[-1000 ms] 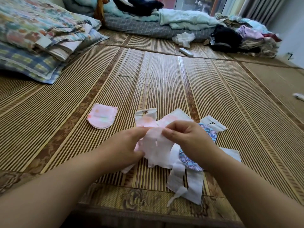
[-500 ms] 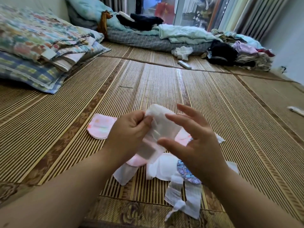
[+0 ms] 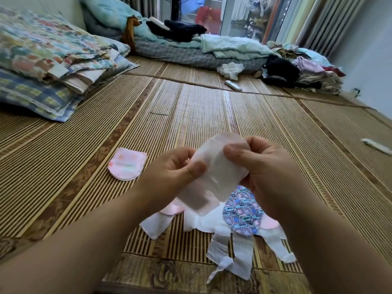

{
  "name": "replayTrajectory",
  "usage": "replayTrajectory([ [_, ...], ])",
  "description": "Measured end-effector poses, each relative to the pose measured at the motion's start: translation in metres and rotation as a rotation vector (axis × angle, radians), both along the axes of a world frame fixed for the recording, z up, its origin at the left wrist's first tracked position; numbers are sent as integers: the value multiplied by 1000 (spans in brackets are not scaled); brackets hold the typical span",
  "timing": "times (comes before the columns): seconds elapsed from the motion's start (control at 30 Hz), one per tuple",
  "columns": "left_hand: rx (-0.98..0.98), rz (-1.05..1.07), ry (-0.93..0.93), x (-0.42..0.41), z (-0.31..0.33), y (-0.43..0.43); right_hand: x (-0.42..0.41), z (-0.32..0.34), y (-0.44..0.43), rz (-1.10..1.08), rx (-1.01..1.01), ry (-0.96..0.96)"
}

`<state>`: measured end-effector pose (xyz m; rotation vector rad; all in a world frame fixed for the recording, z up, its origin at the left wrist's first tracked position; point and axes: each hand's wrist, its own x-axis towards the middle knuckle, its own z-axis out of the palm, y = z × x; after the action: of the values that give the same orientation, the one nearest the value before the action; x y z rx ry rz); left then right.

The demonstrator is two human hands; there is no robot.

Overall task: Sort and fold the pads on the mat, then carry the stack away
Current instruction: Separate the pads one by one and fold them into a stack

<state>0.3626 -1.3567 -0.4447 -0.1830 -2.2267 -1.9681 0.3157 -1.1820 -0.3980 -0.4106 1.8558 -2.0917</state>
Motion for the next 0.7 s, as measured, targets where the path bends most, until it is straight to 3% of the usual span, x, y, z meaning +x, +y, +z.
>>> replayTrajectory([
  [0.07, 22, -84, -57, 1, -4, -2, -3, 8, 2, -42, -81, -2],
  [0.2, -159, -106, -136, 2, -16, -4, -8, 27, 14, -147, -259, -14],
  [0.43, 199, -150, -343, 5, -19, -20, -21, 32, 44, -349, -332, -81],
  [0.53, 288, -171, -438, 9, -15, -33, -27, 14, 58, -406, -210, -163],
  [0.7, 295, -171, -680, 15, -18, -51, -30, -30, 78, -307, 281, -267],
])
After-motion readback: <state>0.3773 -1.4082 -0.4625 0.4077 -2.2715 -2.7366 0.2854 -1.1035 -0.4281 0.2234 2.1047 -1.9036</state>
